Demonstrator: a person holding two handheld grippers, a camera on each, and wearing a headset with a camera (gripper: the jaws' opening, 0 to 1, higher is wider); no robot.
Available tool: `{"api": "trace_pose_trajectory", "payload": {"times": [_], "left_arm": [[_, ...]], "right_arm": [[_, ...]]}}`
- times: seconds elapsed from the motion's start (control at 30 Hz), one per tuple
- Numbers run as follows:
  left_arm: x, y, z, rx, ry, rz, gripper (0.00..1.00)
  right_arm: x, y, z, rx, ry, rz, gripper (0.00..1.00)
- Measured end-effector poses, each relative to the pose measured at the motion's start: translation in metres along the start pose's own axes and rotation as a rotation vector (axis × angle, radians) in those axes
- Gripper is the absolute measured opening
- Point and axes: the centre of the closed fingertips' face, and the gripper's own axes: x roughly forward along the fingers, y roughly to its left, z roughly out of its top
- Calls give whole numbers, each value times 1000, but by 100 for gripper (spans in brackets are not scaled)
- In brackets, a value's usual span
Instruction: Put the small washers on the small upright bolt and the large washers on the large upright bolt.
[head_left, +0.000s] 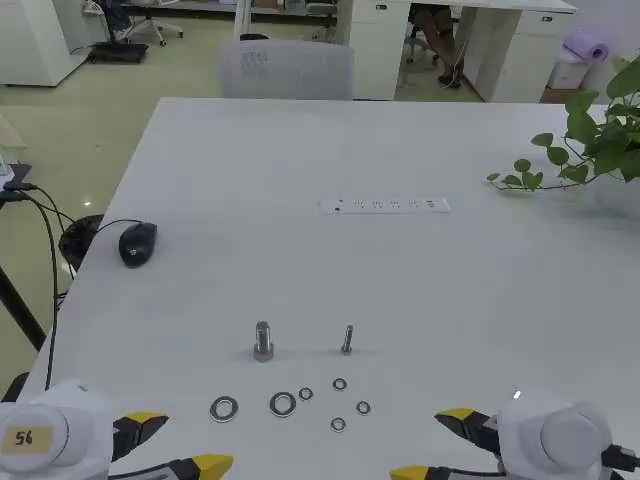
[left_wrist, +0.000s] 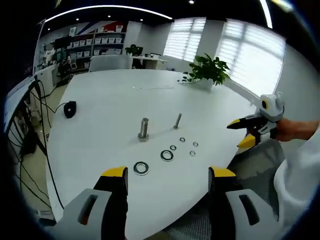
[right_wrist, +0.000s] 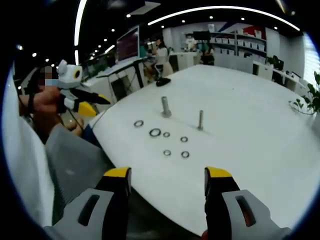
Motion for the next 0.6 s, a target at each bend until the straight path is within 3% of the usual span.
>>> {"api": "trace_pose_trajectory", "payload": {"times": [0.6], "left_arm": [[-2, 7, 3, -21, 0, 10, 67]], "right_arm": [[7, -1, 0, 19, 3, 4, 61]]}}
